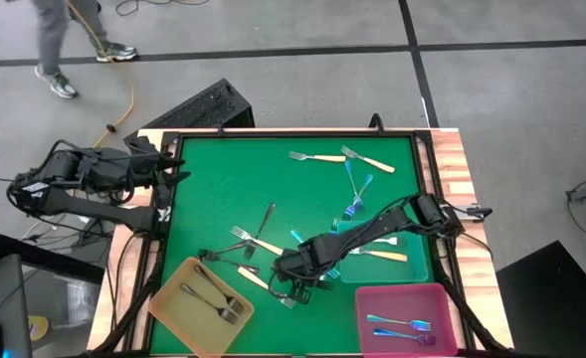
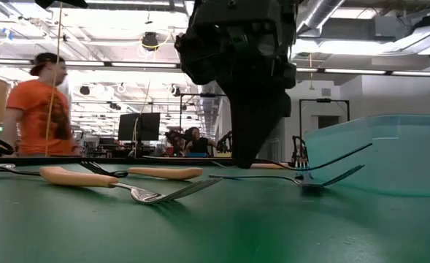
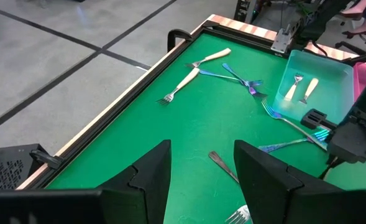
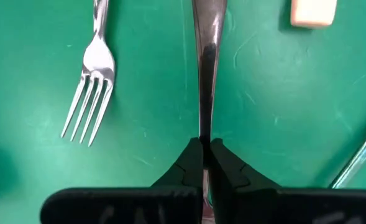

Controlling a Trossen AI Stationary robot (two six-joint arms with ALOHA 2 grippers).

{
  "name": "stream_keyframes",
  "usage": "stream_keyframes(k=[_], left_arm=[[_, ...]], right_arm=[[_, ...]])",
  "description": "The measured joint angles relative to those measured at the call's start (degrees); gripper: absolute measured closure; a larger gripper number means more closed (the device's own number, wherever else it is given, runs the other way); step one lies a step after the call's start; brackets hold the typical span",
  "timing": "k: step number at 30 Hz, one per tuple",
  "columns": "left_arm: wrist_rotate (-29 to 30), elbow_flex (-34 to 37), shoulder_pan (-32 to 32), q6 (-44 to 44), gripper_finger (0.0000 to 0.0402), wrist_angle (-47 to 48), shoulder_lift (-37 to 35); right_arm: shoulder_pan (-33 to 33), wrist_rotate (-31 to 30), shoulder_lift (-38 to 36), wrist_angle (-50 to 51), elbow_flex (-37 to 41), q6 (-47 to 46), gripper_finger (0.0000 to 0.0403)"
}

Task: Sort silverware by color (type)
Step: Put the black fork into the orange bin

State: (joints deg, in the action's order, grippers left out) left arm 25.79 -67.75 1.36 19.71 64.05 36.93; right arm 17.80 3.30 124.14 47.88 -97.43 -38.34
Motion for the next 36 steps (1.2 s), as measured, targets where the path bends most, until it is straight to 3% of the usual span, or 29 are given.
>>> stream_keyframes(k=[24,29,36], left_arm=[[0.0,0.0,0.0,-1.2,0.0243,-0.6,-0.3],[0.0,0.0,0.0,-1.3,0.0243,-0.6,-0.3],[0.0,0.0,0.0,-1.0,0.0243,-0.5,-0.3]], right_arm=[[-8.9,-2.2,-0.7,-1.0,-4.6,14.9,0.0376],[-11.6,-2.2,-1.8,-10.4,-4.6,10.5,0.0376],[-11.4,-2.3,-2.1,-32.5,-4.6,3.5,0.0376]])
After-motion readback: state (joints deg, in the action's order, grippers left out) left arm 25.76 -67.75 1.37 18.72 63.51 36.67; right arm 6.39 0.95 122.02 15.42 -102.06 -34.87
